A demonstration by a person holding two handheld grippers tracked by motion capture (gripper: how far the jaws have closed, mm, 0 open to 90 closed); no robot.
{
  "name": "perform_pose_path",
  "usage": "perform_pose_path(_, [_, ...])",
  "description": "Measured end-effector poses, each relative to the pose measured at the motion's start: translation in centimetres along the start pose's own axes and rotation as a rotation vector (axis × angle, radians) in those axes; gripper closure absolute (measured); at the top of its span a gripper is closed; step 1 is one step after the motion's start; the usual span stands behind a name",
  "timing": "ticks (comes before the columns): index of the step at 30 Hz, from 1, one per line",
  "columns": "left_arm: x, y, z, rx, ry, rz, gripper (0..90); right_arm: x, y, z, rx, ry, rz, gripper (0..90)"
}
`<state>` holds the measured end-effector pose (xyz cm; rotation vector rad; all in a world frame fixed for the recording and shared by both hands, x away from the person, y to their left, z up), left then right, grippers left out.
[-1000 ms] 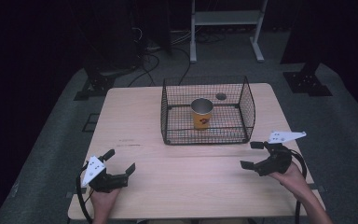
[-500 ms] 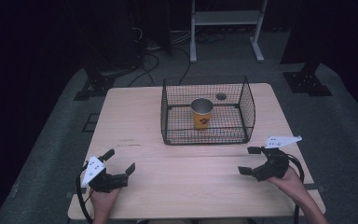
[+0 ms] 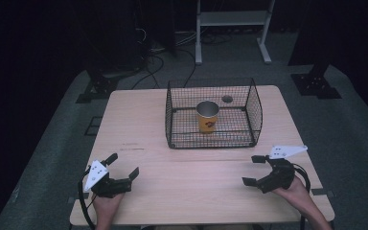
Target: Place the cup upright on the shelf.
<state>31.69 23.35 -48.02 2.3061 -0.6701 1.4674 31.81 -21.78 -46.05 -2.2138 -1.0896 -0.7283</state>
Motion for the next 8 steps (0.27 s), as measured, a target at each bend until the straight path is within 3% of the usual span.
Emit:
perform_pose_path(4, [0.0, 0.0, 0.0, 0.0, 0.0, 0.001, 0.8, -0.7, -0.5, 0.2, -0.025, 0.044, 0.023, 0.0])
perform_pose_path(8, [0.0, 0.0, 0.0, 0.002, -0.001, 0.001, 0.8, -1.8, -1.2, -0.1, -0.009, 0.193, 0.096, 0.0])
Point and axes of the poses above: each handheld gripper's, and its own axes: z roughly forward along the jaws, x roughly out of its top, y roughly to its right, the point moved 6 cm from there along z, roughly forward along the jaws, and after that the axes turned 14 degrees about -y, right-handed, at the moved point
